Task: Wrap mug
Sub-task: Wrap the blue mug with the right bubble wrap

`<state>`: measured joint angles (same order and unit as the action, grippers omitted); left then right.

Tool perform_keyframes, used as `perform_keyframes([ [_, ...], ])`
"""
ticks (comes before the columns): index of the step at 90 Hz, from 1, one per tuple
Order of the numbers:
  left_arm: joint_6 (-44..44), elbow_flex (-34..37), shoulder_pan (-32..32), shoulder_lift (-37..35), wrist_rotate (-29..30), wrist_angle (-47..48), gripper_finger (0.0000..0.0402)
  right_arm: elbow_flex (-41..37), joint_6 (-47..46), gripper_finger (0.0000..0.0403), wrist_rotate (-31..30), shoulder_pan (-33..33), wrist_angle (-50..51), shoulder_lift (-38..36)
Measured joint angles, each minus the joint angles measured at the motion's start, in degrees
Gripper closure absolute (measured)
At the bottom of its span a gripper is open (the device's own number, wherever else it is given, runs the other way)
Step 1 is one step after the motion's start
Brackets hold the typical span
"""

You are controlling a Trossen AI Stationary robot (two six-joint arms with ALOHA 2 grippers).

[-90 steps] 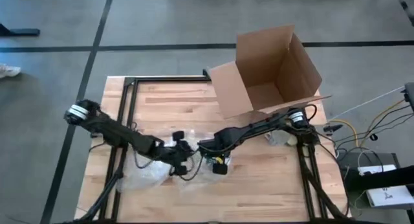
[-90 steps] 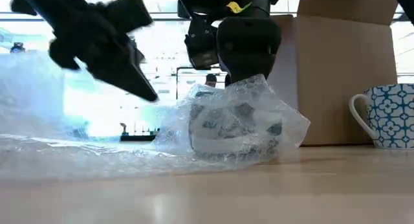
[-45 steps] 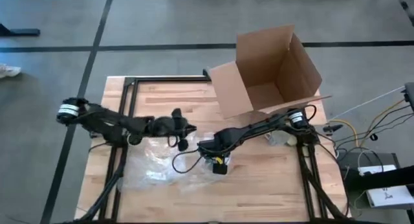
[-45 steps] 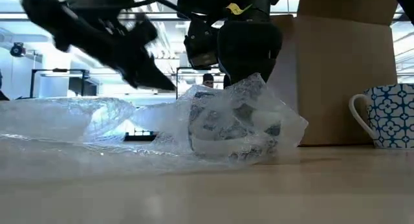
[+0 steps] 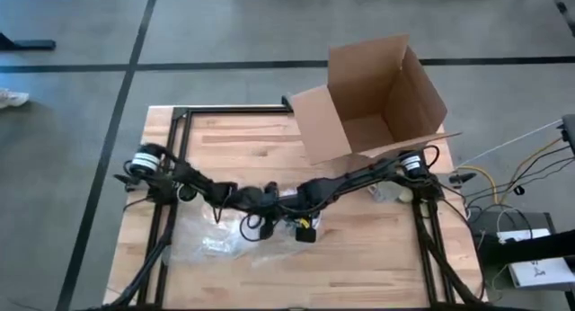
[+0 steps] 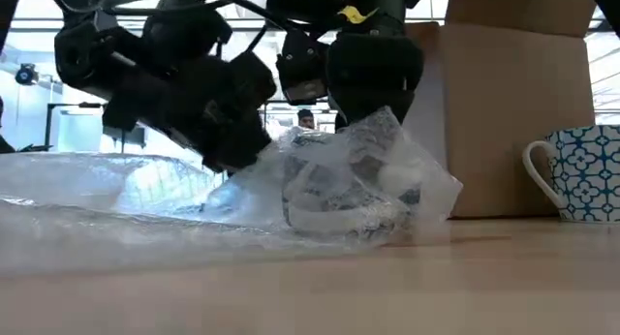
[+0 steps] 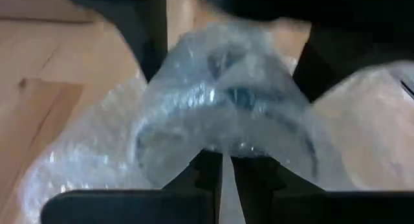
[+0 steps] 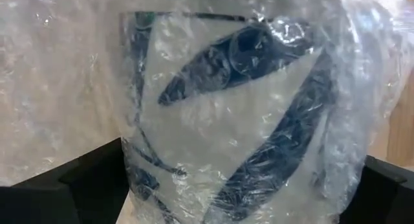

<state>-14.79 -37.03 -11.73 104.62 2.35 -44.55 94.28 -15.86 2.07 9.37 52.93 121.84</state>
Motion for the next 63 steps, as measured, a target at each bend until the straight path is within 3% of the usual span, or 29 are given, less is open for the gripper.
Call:
perform_keyframes([
  [14,0.09,-2.16,-0.89,3.09,4.90,-3.51,0.0380,-0.08,0.02,0.0009,-0.14,0.02,-0.04,0.00],
  [39,2.30,-2.36,-0.89,11.95,5.29,-21.76,0.0374,-0.13,0.37,0.0009,-0.35,0.77,0.21,0.09],
  [63,3.61,-1.55,-0.93,14.27,4.92,-26.78,0.0299,-0.13,0.56,0.0009,-0.73,0.91,-0.35,0.15],
])
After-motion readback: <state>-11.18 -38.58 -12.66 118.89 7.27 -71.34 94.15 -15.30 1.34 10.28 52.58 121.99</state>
